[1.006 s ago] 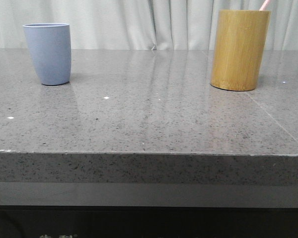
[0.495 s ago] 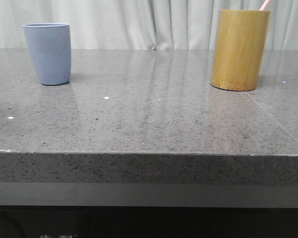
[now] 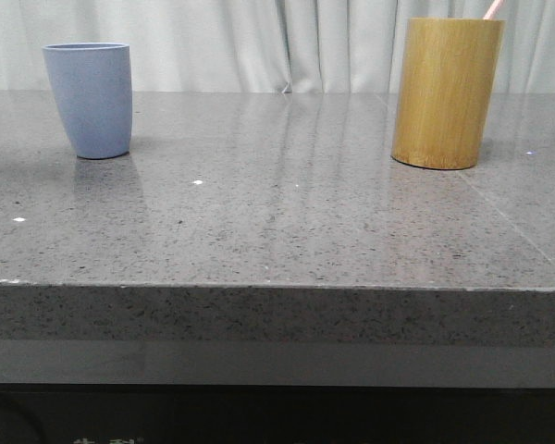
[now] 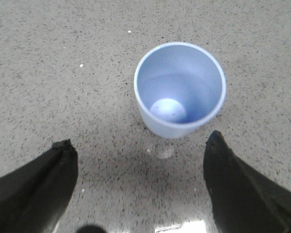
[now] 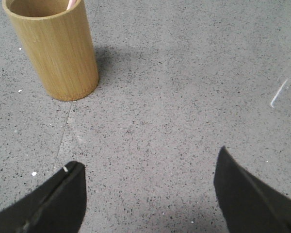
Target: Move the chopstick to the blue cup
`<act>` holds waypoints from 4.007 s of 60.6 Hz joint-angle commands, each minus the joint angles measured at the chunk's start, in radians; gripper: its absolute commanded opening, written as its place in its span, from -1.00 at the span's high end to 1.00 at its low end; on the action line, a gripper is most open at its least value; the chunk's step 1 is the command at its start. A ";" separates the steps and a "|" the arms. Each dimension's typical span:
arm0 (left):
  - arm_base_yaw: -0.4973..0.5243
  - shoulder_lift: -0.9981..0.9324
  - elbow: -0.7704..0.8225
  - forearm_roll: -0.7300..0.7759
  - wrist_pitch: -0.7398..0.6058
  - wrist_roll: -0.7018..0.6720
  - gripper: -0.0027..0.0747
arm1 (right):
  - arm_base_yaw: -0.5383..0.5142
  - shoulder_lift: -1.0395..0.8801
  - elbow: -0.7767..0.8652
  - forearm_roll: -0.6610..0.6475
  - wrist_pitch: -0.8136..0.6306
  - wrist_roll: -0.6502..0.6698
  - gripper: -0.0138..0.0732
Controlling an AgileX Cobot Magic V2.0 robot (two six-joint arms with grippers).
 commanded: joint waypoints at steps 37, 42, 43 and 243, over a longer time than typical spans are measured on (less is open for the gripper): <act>-0.007 0.370 -0.444 0.035 0.175 0.000 -0.21 | 0.001 0.002 -0.036 -0.006 -0.070 -0.013 -0.61; -0.007 0.374 -0.444 0.037 0.173 0.000 0.00 | 0.001 0.002 -0.036 -0.006 -0.068 -0.013 -0.61; -0.007 0.374 -0.444 0.037 0.173 0.000 0.04 | 0.001 0.002 -0.036 -0.006 -0.068 -0.013 -0.61; -0.335 0.070 -0.435 -0.069 0.098 -0.002 -0.18 | 0.003 0.296 -0.176 0.424 -0.360 -0.136 -0.61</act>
